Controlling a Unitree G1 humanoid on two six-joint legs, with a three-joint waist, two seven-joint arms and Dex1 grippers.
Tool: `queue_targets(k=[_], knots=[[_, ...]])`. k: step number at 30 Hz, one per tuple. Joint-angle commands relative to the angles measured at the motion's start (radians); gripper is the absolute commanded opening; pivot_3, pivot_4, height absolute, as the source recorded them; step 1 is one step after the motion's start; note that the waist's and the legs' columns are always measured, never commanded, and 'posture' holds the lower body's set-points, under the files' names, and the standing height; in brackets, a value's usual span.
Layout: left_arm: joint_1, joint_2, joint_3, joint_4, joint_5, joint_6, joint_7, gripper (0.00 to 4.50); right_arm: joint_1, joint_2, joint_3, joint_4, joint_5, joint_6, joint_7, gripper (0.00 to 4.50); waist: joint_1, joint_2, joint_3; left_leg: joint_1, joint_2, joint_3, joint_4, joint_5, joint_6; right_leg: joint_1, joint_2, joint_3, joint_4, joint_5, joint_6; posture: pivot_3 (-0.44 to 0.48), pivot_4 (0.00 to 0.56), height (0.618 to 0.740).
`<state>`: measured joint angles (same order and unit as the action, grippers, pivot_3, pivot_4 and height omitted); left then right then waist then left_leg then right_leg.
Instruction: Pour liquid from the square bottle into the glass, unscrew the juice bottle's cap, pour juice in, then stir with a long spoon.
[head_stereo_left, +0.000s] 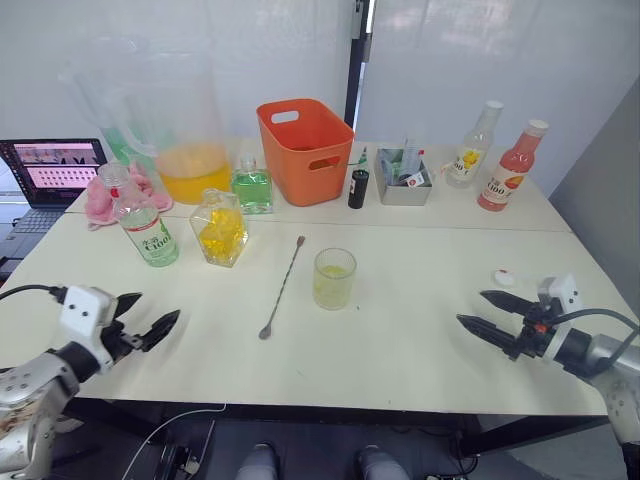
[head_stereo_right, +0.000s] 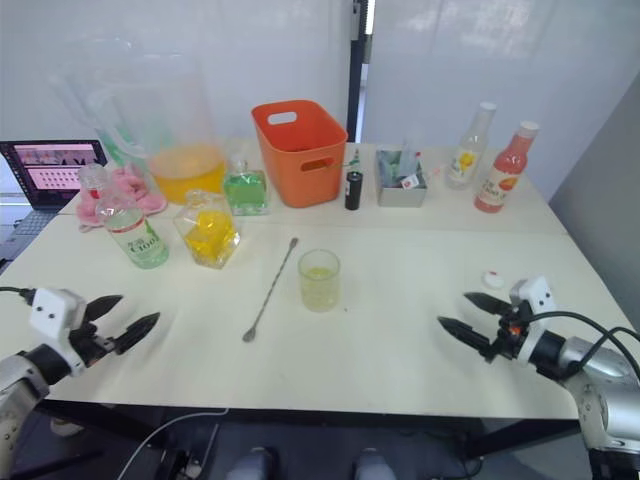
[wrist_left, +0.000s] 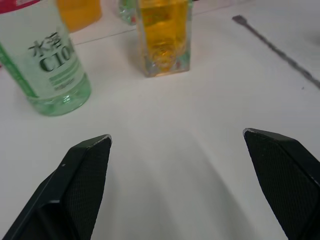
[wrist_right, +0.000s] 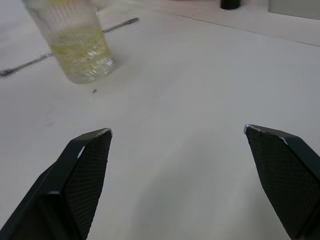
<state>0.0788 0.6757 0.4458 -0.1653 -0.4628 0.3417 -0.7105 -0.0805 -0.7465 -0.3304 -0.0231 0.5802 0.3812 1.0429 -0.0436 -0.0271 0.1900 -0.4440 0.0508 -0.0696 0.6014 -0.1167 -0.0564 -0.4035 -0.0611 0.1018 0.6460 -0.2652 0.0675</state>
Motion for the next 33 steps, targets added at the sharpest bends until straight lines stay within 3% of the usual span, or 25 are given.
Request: queue_targets(k=[1,13,18,28,29,33], knots=[[-0.025,-0.027,-0.02,-0.111,-0.027,0.074,0.08,4.47,0.009,-0.041,-0.018,-0.129,0.081,0.071,0.034,4.5,0.0,0.0,0.0,0.0,0.0,0.0,0.0,0.0,0.0,0.0,0.0,0.0,0.0,0.0,0.0,0.0,0.15,0.74],[-0.174,-0.178,-0.272,-0.297,-0.003,0.356,0.325,4.47,0.051,-0.114,-0.04,-0.363,0.188,0.178,0.06,4.5,0.006,-0.001,0.0,0.0,-0.001,0.0,0.001,0.002,0.003,0.0,0.0,0.0,0.0,0.0,0.001,0.0,0.15,0.74],[-0.274,-0.272,-0.34,-0.245,0.057,0.418,0.459,4.47,0.07,-0.113,-0.051,-0.388,0.174,0.169,0.036,4.5,0.005,-0.001,0.0,-0.001,-0.001,0.0,0.003,0.002,0.004,0.001,0.0,0.0,0.0,0.001,0.003,0.0,0.15,0.74],[-0.382,-0.379,-0.516,-0.112,0.189,0.452,0.532,4.47,0.15,-0.075,-0.092,-0.402,0.134,0.119,-0.03,4.5,0.007,-0.001,-0.001,-0.001,-0.002,-0.001,0.004,0.003,0.005,0.002,0.0,0.0,-0.001,0.001,0.005,0.0,0.15,0.74],[-0.39,-0.388,-0.519,-0.102,0.198,0.457,0.54,3.93,0.157,-0.073,-0.092,-0.404,0.132,0.115,-0.031,4.5,0.007,-0.001,-0.001,-0.001,-0.002,-0.001,0.004,0.003,0.005,0.002,0.0,0.0,-0.001,0.001,0.005,0.0,0.15,0.74],[-0.395,-0.377,-0.547,-0.091,0.237,0.454,0.525,2.64,0.178,-0.071,-0.097,-0.41,0.134,0.111,-0.033,4.5,0.005,-0.001,-0.001,-0.001,-0.002,-0.001,0.004,0.003,0.005,0.002,0.0,0.001,-0.001,0.001,0.005,0.0,0.15,0.74]])
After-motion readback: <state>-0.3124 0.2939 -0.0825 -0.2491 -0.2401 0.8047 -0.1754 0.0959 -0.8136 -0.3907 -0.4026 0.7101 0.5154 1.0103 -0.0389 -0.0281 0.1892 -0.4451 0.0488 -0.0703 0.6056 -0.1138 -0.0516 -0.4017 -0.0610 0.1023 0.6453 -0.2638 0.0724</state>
